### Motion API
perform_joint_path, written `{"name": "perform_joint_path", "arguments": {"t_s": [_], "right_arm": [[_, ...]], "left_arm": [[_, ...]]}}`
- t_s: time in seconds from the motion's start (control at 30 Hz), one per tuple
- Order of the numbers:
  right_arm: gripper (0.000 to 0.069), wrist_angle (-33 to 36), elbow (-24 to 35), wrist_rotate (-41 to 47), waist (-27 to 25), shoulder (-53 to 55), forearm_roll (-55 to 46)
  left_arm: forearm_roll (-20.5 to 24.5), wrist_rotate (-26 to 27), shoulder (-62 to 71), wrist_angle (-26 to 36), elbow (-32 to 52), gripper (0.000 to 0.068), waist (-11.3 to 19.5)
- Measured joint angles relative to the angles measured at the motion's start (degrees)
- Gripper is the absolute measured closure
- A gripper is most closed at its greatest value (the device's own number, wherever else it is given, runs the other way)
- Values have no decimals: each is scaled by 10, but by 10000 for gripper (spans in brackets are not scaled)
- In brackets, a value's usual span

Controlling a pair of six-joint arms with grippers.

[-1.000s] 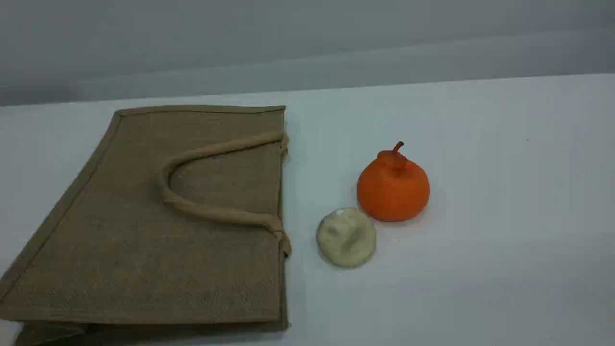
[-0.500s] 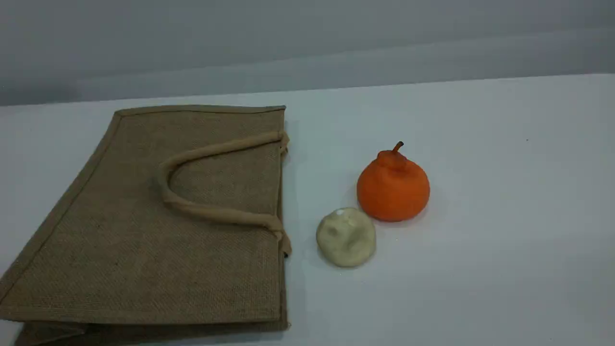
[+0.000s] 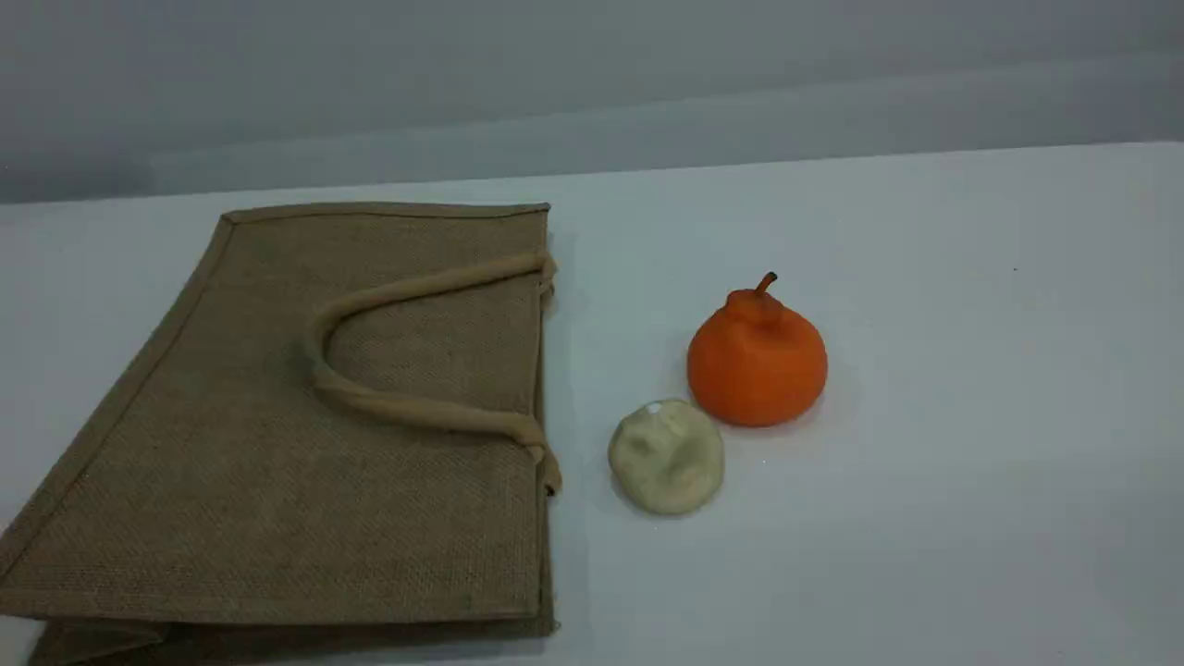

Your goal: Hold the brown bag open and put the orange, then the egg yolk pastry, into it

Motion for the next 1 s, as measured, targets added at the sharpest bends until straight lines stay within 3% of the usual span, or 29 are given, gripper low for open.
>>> {"name": "perform_joint_path", "arguments": {"t_s": [0.67, 1.0], "right_arm": [[139, 0, 0, 3, 1, 0, 0], [139, -41, -37, 48, 1, 62, -4]], "left_arm": [[1, 0, 0, 0, 0, 172, -1], [55, -16, 89, -16, -48, 172, -1]]}}
